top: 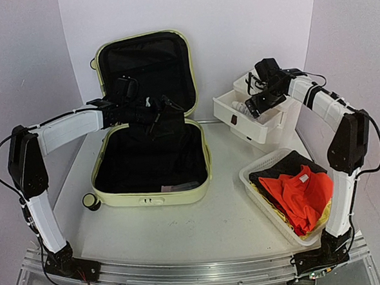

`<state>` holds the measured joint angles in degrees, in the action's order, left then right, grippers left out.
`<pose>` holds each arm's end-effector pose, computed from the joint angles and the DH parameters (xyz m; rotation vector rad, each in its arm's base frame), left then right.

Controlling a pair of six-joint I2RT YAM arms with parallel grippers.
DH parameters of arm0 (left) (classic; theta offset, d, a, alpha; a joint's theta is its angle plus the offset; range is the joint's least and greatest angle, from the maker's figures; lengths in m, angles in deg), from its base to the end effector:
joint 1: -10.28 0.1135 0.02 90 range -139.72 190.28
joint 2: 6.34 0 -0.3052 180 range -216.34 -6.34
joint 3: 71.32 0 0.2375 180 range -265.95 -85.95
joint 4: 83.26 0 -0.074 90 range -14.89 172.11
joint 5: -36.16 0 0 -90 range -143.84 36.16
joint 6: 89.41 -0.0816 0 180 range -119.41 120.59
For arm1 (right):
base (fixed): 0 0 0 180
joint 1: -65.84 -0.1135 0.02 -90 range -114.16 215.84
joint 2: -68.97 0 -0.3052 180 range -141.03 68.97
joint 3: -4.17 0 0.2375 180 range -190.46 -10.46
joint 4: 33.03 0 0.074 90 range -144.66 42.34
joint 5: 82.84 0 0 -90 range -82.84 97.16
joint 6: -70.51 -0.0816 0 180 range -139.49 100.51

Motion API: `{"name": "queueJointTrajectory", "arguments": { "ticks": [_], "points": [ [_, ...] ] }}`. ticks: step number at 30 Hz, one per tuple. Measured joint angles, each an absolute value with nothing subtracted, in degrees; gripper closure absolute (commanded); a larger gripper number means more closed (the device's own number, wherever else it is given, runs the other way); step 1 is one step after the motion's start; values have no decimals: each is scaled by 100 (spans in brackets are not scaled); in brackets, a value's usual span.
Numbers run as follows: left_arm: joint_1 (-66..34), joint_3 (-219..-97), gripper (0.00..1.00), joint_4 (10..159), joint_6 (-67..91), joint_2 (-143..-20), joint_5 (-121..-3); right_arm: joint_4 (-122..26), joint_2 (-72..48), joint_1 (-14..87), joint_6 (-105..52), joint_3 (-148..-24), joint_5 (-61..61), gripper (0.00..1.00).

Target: Open, take out, and arrange the luggage

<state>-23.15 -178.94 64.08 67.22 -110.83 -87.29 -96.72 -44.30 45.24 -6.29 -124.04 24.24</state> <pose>0.3567 -0.2894 0.3519 -0.2851 2.4391 -1.5474 0.4486 0.1430 0.3408 -0.5655 2.3259 -0.3001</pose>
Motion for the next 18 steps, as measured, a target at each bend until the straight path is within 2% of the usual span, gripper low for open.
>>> {"name": "queueJointTrajectory", "arguments": {
  "ticks": [6, 13, 18],
  "points": [
    [-2313, -17877, 11, 6262, 6595, -11112, -8701, -9661, -4428, 4526, -785, -12817, 2400, 7],
    [-2315, -18064, 12, 5316, 5557, -11324, -8401, -9674, -4284, 4408, -1148, -12972, 1379, 9],
    [-2326, -18089, 18, 4691, 4762, -11409, -8202, -9670, -4233, 3859, -1266, -12972, 829, 9]
  ]
}}
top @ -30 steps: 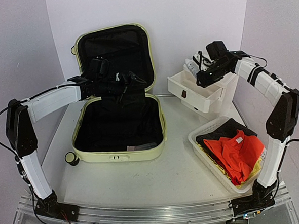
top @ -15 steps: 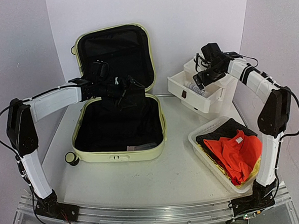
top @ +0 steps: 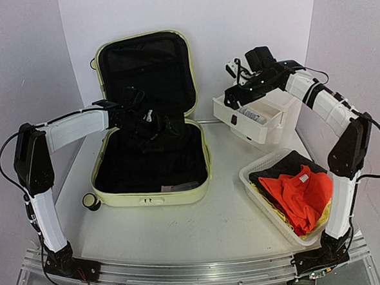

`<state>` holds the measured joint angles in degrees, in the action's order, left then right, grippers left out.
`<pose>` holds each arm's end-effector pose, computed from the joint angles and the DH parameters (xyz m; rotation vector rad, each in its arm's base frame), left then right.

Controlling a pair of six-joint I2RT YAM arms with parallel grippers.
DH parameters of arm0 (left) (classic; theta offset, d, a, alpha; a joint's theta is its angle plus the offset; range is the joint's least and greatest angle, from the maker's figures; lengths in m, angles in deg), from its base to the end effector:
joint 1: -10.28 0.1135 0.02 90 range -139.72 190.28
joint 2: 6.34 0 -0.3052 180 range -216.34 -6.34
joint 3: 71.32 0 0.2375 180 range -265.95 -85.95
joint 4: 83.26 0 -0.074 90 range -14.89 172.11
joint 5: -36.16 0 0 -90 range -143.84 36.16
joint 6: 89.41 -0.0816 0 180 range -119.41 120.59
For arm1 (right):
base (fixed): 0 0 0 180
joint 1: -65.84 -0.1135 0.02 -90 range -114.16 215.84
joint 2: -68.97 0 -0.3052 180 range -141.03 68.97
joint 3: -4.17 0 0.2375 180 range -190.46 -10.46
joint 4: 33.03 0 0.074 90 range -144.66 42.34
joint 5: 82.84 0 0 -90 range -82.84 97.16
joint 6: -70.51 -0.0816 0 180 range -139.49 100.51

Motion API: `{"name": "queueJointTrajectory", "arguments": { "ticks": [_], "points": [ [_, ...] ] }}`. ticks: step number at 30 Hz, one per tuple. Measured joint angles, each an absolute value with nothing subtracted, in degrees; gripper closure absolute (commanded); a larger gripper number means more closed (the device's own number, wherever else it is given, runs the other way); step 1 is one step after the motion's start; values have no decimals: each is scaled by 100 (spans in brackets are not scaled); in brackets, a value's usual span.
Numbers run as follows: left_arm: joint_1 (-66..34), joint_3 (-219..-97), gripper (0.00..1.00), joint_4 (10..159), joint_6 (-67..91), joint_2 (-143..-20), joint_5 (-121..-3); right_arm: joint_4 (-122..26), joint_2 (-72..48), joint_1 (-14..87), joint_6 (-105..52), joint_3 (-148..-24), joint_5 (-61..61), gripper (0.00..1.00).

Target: Open, take out, and arrange the luggage

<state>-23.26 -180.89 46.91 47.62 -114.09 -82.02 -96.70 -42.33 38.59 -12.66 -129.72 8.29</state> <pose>0.3522 -0.2797 0.3033 -0.0577 2.6605 -1.1645 0.4163 0.2126 0.3868 -0.6621 2.1953 0.1626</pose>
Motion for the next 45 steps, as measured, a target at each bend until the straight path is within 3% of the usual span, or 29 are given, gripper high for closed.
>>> {"name": "queueJointTrajectory", "arguments": {
  "ticks": [4, 20, 30, 36, 39, 40, 45],
  "points": [
    [-2345, -18091, 21, 4398, 4259, -11516, -8222, -9668, -4233, 3461, -1460, -12885, 254, 10],
    [-2833, -17678, 11, 3156, 2322, -11763, -8593, -9677, -4238, 3280, -2411, -12262, -916, 9],
    [-3370, -18182, 12, 2962, 1531, -12825, -7752, -9707, -4465, 3280, -2643, -12269, -1038, 9],
    [-3617, -18873, 26, 2697, 1087, -13350, -6996, -9786, -4804, 3280, -2765, -12454, -1066, 10],
    [-3652, -18982, 52, 2529, 917, -13398, -6806, -9808, -4869, 3280, -2811, -12542, -1095, 10],
    [-3659, -18987, 56, 2455, 803, -13398, -6830, -9806, -4885, 3280, -2820, -12579, -1108, 10],
    [-3799, -19009, 62, 2291, 541, -13350, -6786, -9803, -4904, 3280, -2837, -12706, -1167, 10]
  ]
}}
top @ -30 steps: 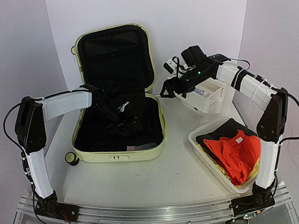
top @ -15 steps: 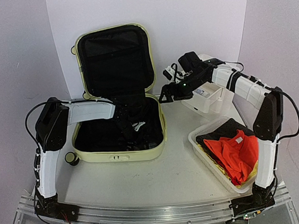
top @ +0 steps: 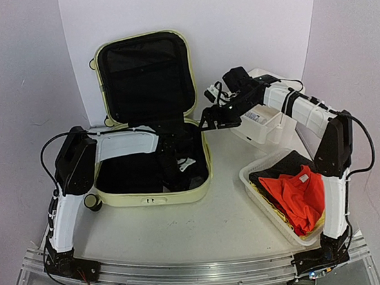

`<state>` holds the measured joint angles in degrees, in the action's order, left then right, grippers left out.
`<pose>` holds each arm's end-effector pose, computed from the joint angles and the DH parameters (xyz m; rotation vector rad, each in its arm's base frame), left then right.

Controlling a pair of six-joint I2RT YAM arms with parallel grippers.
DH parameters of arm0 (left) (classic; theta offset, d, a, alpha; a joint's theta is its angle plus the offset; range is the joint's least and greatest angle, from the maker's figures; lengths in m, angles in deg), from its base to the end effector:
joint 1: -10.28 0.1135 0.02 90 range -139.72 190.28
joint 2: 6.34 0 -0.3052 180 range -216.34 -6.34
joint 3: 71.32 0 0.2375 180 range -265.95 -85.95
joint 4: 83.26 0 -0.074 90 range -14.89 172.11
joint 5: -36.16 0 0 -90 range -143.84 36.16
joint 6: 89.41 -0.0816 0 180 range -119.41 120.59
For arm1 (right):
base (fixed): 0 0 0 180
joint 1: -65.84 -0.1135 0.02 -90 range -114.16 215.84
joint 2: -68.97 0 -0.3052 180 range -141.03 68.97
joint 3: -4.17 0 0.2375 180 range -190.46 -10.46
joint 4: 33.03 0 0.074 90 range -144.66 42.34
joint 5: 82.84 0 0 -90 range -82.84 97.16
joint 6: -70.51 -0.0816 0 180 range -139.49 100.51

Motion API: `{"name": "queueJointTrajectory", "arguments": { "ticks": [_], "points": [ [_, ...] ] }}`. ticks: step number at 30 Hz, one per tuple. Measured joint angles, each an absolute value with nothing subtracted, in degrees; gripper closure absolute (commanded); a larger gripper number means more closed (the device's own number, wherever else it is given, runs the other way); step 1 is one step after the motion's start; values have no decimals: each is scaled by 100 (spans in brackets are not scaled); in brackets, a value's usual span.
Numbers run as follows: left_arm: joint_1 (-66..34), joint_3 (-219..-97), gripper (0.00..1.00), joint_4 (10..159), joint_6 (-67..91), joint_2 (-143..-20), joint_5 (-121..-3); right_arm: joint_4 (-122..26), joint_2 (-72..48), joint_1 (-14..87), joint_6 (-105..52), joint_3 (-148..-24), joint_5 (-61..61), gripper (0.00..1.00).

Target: Open, take out, and arrange the luggage

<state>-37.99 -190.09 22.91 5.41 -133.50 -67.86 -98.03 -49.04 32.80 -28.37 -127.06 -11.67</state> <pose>0.2915 -0.3565 0.1703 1.1713 2.8697 -0.4351 0.3948 0.2882 0.3184 -0.6750 2.4560 0.7089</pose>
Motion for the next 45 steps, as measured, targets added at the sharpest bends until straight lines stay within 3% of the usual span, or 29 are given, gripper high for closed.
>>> {"name": "queueJointTrajectory", "arguments": {
  "ticks": [10, 16, 26, 33, 40, 45],
  "points": [
    [-3598, -18506, 64, 2490, 534, -11866, -6119, -9786, -4911, 3269, -2896, -12734, -1536, 14],
    [-3591, -18478, 65, 2640, 698, -11199, -6093, -9738, -5001, 3199, -3294, -12944, -2271, 2],
    [-3591, -18650, 64, 3292, 1540, -11186, -6668, -9495, -5011, 3291, -4780, -13158, -2782, 2],
    [-3591, -19120, 64, 3595, 1894, -11413, -6945, -9323, -4878, 3678, -5429, -12559, -3075, 2],
    [-3589, -19763, 65, 3768, 2093, -11850, -7129, -9047, -4876, 3684, -5659, -12555, -3567, 9],
    [-3589, -19990, 65, 3893, 2178, -11962, -7168, -8988, -4876, 3660, -5731, -12594, -3829, 29]
  ]
}}
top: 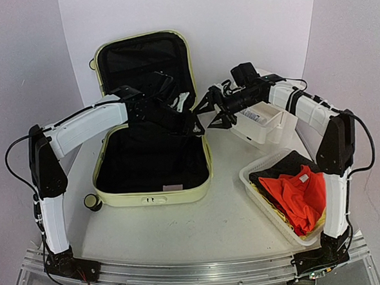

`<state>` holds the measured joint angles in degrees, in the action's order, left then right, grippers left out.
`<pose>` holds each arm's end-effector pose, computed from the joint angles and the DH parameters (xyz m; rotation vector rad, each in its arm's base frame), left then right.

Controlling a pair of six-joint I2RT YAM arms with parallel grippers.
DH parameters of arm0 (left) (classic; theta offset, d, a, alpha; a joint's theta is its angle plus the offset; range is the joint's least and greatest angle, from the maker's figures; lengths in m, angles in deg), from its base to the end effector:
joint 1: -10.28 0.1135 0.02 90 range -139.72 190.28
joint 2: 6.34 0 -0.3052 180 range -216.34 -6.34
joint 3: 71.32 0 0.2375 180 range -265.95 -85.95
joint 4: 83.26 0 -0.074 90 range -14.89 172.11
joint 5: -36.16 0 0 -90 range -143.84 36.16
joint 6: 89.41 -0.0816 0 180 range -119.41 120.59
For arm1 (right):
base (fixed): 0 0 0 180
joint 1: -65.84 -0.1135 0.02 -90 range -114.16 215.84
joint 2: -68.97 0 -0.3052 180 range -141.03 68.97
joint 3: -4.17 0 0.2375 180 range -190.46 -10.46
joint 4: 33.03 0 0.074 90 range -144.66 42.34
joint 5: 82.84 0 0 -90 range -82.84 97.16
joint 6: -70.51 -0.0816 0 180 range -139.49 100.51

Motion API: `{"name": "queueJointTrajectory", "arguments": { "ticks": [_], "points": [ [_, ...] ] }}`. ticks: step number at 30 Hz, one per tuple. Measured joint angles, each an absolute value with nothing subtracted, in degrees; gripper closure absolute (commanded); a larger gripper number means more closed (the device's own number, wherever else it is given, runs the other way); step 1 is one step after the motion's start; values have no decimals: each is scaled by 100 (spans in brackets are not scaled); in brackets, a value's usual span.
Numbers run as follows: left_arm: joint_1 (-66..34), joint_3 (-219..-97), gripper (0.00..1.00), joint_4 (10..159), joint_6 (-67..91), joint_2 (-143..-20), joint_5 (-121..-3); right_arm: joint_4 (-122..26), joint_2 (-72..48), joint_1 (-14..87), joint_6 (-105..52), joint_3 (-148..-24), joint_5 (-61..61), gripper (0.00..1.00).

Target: Open, take out, and arrange the luggage

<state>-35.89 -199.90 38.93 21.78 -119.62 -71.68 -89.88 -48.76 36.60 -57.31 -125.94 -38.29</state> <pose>0.3154 -0.3647 0.3540 0.6976 2.3642 -0.9211 0.3971 0.2889 0.3426 -0.2525 2.5391 1.4599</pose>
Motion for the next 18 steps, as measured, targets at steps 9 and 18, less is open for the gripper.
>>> {"name": "queueJointTrajectory", "arguments": {
  "ticks": [9, 18],
  "points": [
    [-3589, -19981, 31, 4162, 2169, -11973, -7168, -8962, -4837, 3732, -5807, -12782, -3737, 54],
    [-3589, -19398, 6, 4172, 2209, -11815, -6847, -8947, -4498, 4111, -5532, -12767, -3064, 56]
  ]
}}
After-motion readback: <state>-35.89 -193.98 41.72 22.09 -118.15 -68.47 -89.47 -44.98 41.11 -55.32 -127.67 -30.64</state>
